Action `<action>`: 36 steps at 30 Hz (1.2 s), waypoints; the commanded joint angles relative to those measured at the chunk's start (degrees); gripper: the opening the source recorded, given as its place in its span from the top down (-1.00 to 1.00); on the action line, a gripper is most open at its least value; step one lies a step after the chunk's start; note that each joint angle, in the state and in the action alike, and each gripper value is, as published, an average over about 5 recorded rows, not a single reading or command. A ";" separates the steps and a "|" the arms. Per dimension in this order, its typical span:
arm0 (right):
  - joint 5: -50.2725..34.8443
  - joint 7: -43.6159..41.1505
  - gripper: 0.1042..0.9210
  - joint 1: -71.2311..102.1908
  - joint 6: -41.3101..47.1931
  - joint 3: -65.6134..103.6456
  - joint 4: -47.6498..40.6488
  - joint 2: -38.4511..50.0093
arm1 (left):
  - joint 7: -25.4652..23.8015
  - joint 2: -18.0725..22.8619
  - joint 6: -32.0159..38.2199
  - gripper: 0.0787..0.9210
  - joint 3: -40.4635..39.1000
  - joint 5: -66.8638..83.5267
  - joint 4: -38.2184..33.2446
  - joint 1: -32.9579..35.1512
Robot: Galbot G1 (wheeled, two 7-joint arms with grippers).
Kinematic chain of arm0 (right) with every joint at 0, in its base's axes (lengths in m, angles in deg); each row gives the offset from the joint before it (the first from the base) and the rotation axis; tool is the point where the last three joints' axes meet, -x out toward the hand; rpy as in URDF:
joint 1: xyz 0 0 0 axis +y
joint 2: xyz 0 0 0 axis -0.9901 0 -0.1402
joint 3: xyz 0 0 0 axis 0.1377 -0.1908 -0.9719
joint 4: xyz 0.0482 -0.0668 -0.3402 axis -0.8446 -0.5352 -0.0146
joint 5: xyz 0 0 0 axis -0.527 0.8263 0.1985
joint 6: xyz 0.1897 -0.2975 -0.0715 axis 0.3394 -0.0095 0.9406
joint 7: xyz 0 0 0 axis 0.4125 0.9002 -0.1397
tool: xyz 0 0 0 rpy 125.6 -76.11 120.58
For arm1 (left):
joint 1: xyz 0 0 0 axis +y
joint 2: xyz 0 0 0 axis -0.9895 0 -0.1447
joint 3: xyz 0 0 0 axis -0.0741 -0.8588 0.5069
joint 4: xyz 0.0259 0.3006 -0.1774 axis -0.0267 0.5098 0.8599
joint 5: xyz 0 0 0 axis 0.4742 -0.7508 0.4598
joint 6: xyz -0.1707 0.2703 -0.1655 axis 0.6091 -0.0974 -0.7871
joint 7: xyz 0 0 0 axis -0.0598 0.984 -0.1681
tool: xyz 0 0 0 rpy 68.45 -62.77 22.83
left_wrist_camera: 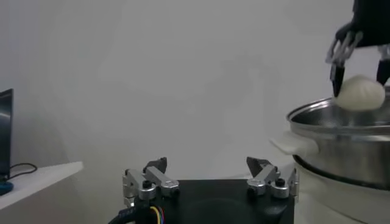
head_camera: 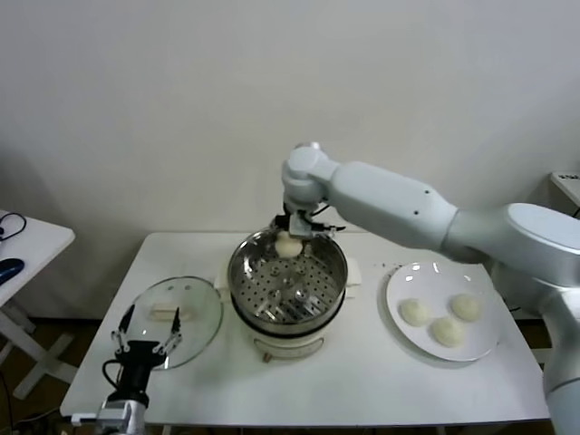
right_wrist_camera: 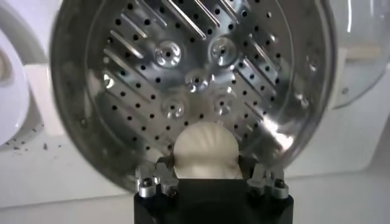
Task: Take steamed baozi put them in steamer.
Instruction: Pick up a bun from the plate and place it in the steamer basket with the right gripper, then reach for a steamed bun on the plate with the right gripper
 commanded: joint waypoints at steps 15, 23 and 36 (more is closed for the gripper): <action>4.14 0.15 -0.45 3.95 -1.31 0.10 -3.02 -1.62 | 0.03 -0.04 -0.04 -0.77 0.00 0.09 0.30 0.10; 4.42 0.79 -0.67 4.10 -1.54 0.29 -3.18 -1.79 | 0.09 0.00 0.08 -0.77 0.01 0.09 0.54 0.13; -2.61 -1.98 -0.76 -2.07 -2.60 0.57 2.82 3.05 | 0.22 -0.21 0.11 -0.77 0.13 0.20 0.87 -0.11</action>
